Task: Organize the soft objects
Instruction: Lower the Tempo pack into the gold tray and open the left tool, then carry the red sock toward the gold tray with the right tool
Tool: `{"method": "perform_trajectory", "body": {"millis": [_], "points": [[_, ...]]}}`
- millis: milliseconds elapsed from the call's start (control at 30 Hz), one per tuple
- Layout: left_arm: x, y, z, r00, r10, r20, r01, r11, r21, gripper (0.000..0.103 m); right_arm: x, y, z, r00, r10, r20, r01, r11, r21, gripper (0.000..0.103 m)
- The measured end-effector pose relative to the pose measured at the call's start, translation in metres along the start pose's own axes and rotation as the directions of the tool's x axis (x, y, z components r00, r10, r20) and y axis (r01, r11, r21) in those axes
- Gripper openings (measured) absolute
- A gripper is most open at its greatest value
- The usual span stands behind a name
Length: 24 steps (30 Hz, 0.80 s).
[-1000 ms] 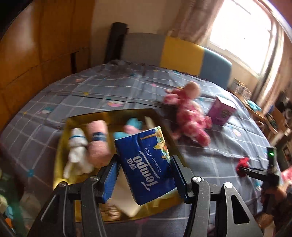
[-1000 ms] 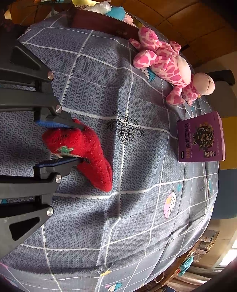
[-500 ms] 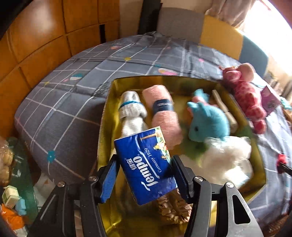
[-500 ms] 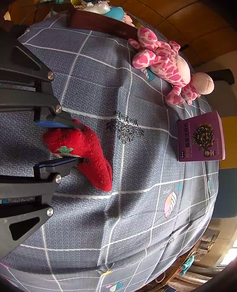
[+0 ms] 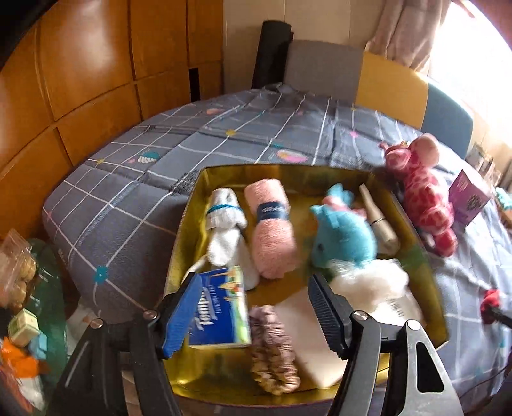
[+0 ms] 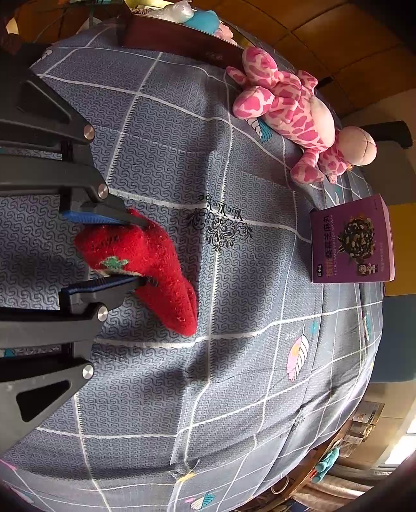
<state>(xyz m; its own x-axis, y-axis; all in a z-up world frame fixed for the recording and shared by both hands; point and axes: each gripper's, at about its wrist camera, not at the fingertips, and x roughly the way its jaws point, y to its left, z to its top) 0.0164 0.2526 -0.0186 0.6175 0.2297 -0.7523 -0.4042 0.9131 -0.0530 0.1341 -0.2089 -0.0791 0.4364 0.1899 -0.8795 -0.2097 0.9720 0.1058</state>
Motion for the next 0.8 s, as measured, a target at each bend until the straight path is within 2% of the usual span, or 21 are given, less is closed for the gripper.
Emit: {"method": "perform_trajectory", "body": {"millis": [200,333,800], "points": [[-0.021,-0.027,-0.002,0.997,-0.059,0.041,0.058,0.998,0.018,0.07,-0.001,0.003,-0.002,1.0,-0.017,0.011,0.017,1.0,-0.007,0.027],[-0.029,-0.04,-0.005,0.996,-0.068,0.054,0.066,0.997,0.045,0.07,-0.001,0.003,-0.002,1.0,-0.025,0.016,0.025,1.0,-0.012,0.027],[-0.026,-0.057,-0.021,0.997,-0.079,0.023,0.078,0.994,0.071,0.07,-0.002,0.008,-0.003,0.997,-0.063,0.035,0.064,0.997,-0.052,0.027]]}}
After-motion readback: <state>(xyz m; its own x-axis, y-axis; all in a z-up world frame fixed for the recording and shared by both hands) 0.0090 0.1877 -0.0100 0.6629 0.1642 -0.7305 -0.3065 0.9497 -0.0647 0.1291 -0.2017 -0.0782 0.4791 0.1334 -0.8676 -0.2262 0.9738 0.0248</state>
